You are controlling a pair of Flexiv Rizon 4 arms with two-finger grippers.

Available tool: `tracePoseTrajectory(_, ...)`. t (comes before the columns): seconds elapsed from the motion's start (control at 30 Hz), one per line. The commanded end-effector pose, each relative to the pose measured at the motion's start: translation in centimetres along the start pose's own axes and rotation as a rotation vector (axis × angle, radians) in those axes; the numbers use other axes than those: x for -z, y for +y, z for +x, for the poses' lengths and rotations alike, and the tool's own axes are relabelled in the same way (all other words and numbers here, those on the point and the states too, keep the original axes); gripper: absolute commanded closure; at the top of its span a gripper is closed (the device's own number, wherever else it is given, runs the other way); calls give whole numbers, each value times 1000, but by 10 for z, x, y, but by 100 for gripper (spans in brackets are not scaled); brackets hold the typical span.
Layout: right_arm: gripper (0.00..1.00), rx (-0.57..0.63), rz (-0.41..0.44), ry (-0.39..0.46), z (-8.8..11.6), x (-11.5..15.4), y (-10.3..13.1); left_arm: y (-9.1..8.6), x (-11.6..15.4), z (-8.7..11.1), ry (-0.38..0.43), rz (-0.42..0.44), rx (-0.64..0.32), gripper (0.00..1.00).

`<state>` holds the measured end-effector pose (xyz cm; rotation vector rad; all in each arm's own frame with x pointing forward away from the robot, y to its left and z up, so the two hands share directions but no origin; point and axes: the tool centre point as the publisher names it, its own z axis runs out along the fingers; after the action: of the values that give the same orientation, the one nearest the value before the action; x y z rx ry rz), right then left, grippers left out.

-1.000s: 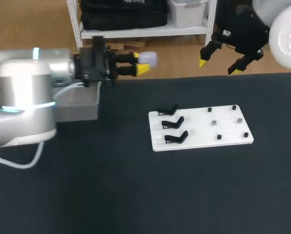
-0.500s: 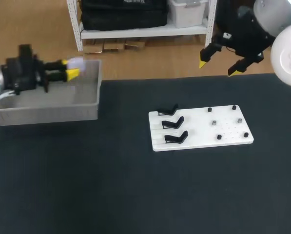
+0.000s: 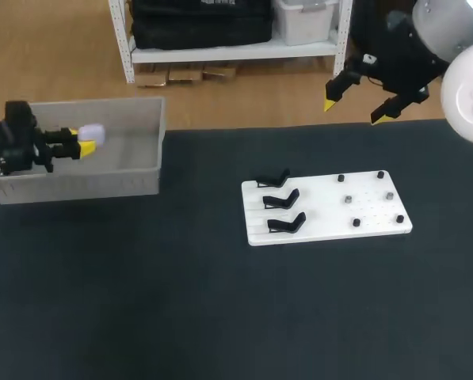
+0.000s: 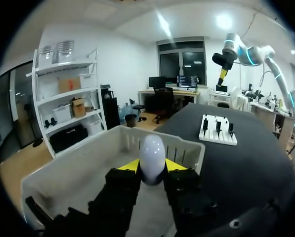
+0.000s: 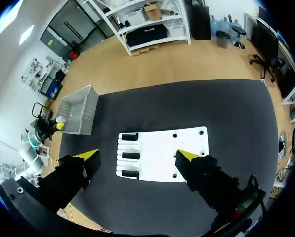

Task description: Pick up each earbud case from the left stands, insert the matching earbuds, close the lid, and place the case in the box.

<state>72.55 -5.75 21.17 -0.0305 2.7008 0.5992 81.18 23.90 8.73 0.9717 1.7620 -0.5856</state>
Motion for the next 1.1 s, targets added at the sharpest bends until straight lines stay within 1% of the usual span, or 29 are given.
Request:
tracePoseTrajectory(0.03,0,-2,3,-6,2,1,0,15,-21,2,72,12,5,100)
tracePoseTrajectory(0.1,0,-2,3,-6,2,1,0,21,-26,11,106,17,8,100)
tracePoseTrajectory(0.13,0,-2,3,-6,2,1,0,22,-27,13,113,13,14,97)
tracePoseTrajectory(0.17,0,-2,3,-6,2,1,0,22,-28,14,113,11,14,69)
tracePoseTrajectory(0.2,0,-2,3,-6,2,1,0,23,-29,14,113,8,18,55)
tracePoseTrajectory(0.23,0,-2,3,-6,2,1,0,23,-29,14,113,8,19,16)
tracePoseTrajectory(0.27,0,-2,3,-6,2,1,0,23,-29,13,114,9,19,0)
tracePoseTrajectory(0.37,0,-2,3,-6,2,1,0,21,-27,4,95,7,1,0)
tracePoseTrajectory(0.47,0,-2,3,-6,2,1,0,12,-21,-9,77,16,-29,0)
tracePoseTrajectory(0.57,0,-2,3,-6,2,1,0,-5,-15,-18,70,38,-48,0)
tracePoseTrajectory(0.73,0,3,-22,-16,4,5,-12,-31,-7,-29,68,41,-46,0)
tracePoseTrajectory(0.9,0,-22,-38,-18,8,9,-24,-54,-2,-41,63,35,-54,0)
tracePoseTrajectory(1.03,0,-29,-49,-37,9,13,-33,-54,-2,-41,63,35,-54,0)
tracePoseTrajectory(1.1,0,-17,-71,-46,10,14,-34,-54,-2,-41,63,35,-54,0)
